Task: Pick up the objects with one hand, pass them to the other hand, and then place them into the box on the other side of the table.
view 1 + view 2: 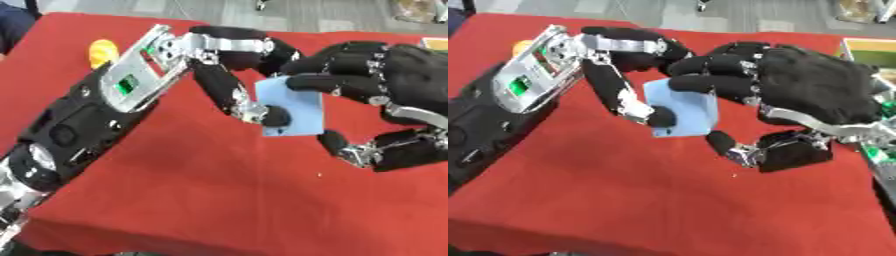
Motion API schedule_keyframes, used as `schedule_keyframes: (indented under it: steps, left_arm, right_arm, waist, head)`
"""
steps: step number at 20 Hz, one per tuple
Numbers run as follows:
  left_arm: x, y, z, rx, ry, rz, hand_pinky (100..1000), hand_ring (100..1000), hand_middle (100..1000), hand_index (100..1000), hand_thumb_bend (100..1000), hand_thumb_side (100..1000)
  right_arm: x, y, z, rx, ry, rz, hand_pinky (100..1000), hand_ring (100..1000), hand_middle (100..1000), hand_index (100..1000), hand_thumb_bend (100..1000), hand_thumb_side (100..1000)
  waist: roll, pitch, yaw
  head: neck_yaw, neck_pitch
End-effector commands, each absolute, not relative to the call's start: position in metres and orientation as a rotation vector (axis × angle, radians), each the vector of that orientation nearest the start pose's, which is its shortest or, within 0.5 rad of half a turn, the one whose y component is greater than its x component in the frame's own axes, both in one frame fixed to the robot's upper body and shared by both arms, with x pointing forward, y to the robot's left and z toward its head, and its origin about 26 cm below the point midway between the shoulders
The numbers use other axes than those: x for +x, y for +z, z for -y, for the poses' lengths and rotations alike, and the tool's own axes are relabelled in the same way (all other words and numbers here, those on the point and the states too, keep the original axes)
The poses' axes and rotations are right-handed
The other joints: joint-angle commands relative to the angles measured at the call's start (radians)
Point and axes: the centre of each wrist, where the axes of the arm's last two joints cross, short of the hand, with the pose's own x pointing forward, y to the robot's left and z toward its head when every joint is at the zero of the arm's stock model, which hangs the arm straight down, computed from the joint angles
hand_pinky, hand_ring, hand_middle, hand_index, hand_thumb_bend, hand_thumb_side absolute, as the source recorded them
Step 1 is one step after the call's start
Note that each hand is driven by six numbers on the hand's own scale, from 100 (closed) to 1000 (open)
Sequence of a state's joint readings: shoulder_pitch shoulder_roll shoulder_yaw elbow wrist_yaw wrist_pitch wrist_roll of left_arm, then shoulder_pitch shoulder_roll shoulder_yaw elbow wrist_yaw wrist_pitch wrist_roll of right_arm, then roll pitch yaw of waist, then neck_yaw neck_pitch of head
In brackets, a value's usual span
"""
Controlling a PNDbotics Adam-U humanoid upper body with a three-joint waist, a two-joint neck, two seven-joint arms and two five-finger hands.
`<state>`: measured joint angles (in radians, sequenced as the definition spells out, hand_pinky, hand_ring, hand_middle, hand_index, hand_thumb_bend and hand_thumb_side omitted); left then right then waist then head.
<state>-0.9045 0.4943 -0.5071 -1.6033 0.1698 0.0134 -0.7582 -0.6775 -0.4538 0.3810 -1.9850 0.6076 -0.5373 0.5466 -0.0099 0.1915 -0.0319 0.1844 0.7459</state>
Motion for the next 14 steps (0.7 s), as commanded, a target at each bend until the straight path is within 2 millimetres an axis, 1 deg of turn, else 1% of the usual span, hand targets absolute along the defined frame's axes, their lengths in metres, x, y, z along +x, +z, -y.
schedule_keyframes:
  steps: [1,7,9,12,14]
  left_arm:
    - [0.38,0.279,-0.154,-0.387,-1.72,1.769,652,565,475,578,100,446]
    - [0.379,0.278,-0.15,-0.44,-1.687,1.759,648,562,472,574,100,462]
    - [0.378,0.278,-0.147,-0.463,-1.687,1.752,648,562,472,574,100,467]
    - [0.376,0.278,-0.144,-0.495,-1.689,1.739,648,562,472,574,100,474]
    - [0.374,0.279,-0.142,-0.514,-1.689,1.731,649,562,472,574,100,477]
  right_arm:
    - [0.299,0.272,0.156,0.464,-2.026,-2.165,869,841,948,1000,100,284]
    - [0.299,0.272,0.156,0.461,-1.997,-2.2,862,824,911,1000,100,272]
    - [0.299,0.273,0.156,0.457,-1.967,-2.231,854,803,864,1000,100,259]
    - [0.299,0.273,0.156,0.449,-1.918,-2.281,840,770,778,960,100,244]
    - [0.299,0.272,0.156,0.445,-1.891,-2.306,839,765,769,955,100,241]
  waist:
    - [-0.006,-0.012,-0.001]
    - [-0.007,-0.015,0.004]
    - [-0.008,-0.016,0.005]
    - [-0.01,-0.016,0.007]
    - [-0.011,-0.016,0.008]
  head:
    - [0.005,-0.002]
    - [0.002,0.002]
    - [0.002,0.001]
    - [0.003,0.0]
    - [0.004,0.001]
